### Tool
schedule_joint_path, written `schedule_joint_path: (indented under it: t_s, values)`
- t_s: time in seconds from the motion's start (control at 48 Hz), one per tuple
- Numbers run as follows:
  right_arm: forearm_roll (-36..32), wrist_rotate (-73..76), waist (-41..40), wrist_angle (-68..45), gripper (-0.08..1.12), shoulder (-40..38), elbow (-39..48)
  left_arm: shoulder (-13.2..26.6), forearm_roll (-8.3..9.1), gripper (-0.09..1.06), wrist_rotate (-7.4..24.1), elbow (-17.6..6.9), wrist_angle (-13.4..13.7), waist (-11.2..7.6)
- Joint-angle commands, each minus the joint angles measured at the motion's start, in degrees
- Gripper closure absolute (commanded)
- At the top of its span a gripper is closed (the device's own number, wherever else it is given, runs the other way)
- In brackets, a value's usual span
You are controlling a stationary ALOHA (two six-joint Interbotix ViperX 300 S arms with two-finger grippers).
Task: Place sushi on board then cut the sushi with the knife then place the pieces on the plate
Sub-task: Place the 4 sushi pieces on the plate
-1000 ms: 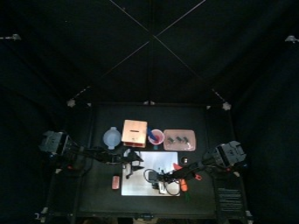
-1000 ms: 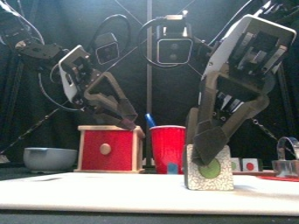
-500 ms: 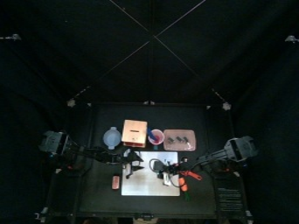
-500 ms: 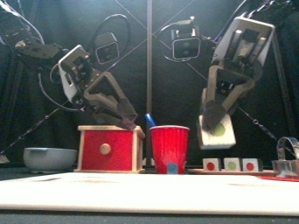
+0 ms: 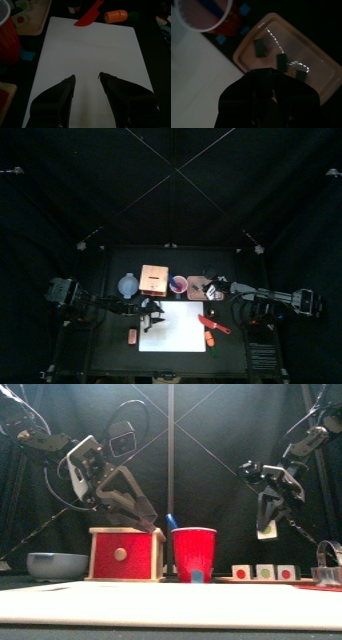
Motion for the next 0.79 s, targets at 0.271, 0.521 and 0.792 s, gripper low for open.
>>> schedule_joint_path:
  t_s: [0.271,0.521,0.792]
  values:
    - [-2.46,-0.09,-10.72,-0.09,0.44,-0.26,3.16,-0.35,0.0,0.15,0.0,-1.32,-0.26,0.0]
    - [-4.66,0.0,-12.92,-0.09,0.44,2.2,3.96,-0.26,-0.09,0.15,-0.09,-1.32,-0.26,-0.18]
    - [-4.83,0.0,-14.59,-0.62,0.44,5.27,4.48,-0.26,0.0,0.15,-0.09,-1.05,-0.26,-0.09]
